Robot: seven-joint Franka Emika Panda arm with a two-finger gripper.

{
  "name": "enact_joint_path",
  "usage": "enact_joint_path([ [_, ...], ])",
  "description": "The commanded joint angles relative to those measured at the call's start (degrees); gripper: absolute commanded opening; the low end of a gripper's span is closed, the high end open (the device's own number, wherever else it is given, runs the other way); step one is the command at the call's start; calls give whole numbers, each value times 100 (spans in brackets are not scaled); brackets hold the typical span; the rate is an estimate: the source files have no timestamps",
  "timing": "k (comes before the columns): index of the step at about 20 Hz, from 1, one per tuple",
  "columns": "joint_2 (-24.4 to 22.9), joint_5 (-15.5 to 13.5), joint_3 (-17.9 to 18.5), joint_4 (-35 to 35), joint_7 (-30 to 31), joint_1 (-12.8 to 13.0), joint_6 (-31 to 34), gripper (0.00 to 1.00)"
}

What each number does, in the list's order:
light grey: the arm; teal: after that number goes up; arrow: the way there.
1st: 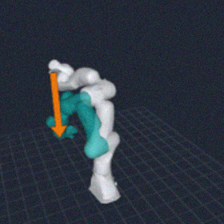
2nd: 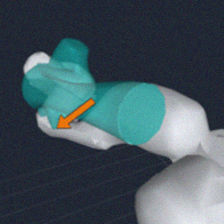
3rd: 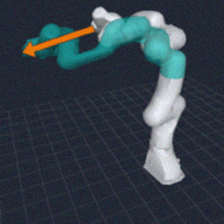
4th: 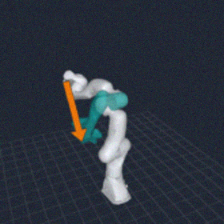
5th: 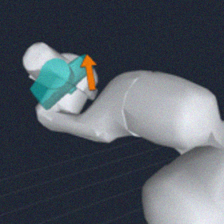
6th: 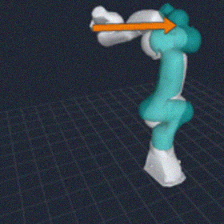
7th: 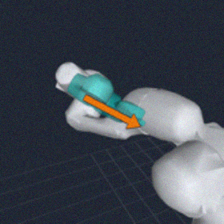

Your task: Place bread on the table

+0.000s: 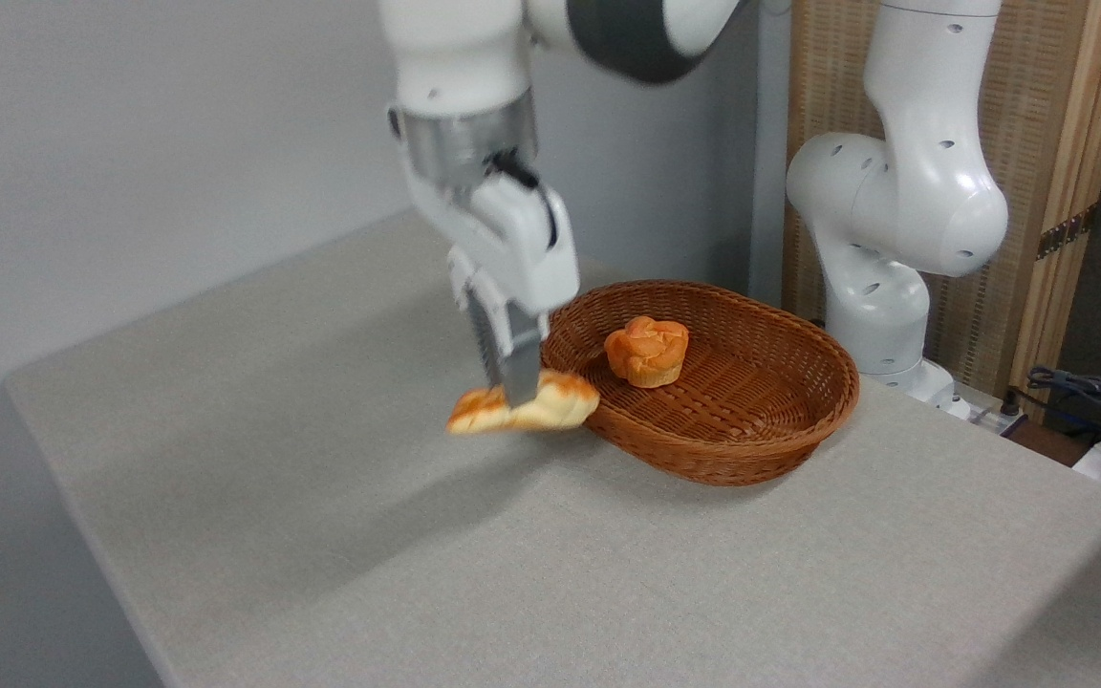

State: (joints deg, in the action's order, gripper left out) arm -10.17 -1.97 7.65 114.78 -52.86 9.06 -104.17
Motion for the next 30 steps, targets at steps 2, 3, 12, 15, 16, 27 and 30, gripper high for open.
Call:
enact_joint_path([
  [2, 638, -6, 53, -141, -172, 8, -533, 52],
  [3, 770, -6, 53, -140, -172, 8, -629, 71],
  [12, 1034, 12, 35, -105, -180, 8, -912, 100],
  [15, 1026, 3, 26, -105, -180, 8, -912, 100],
  [16, 1026, 3, 26, -105, -180, 8, -912, 100],
  [27, 797, -93, -367, -473, 583, -482, -710, 100],
  [30, 788, -59, -1247, -1070, 971, -1283, -202, 100],
])
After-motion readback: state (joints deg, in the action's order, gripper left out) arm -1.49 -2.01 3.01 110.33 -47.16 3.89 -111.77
